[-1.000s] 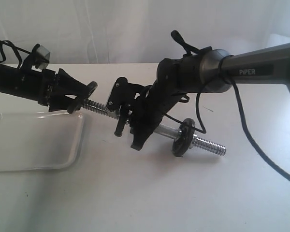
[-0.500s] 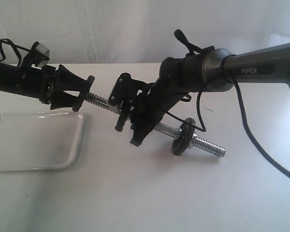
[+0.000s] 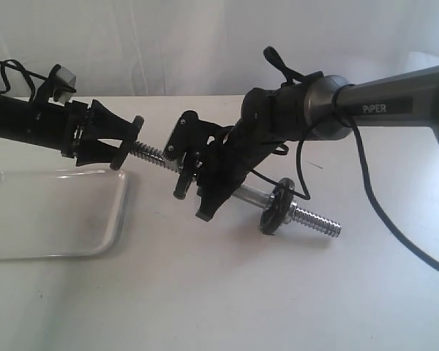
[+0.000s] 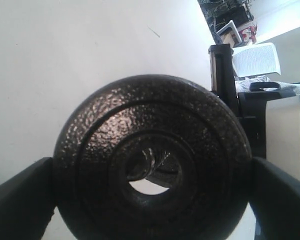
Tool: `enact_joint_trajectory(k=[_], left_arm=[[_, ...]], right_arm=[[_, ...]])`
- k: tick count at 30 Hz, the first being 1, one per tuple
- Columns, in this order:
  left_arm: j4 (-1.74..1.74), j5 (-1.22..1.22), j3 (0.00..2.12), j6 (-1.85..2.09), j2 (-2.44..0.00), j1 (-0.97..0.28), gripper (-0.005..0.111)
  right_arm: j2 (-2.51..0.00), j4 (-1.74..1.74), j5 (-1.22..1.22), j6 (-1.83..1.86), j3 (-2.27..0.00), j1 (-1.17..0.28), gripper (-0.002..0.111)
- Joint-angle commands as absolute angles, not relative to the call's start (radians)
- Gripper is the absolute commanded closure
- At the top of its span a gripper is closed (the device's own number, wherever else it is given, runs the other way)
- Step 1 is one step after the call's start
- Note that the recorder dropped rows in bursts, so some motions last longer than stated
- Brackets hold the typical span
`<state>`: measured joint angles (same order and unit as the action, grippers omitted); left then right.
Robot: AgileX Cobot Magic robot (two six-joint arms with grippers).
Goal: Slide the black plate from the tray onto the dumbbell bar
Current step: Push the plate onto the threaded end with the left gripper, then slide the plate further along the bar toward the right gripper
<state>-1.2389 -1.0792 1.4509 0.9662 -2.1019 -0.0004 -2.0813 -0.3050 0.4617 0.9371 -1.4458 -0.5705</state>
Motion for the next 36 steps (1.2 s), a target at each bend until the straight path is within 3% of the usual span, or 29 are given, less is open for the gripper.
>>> enact_joint_trajectory(k=[1, 36], left_arm=[[-1.292, -1.158, 1.455, 0.967, -2.085, -0.013, 0.107], [-1.443, -1.221, 1.455, 1.031, -2.171, 0.072, 0.107]], right_arm=[[-1.947, -0.348, 0.383, 0.938, -1.474, -0.567, 0.108], [-1.945, -0.346, 0.392, 0.944, -1.474, -0.567, 0.108]])
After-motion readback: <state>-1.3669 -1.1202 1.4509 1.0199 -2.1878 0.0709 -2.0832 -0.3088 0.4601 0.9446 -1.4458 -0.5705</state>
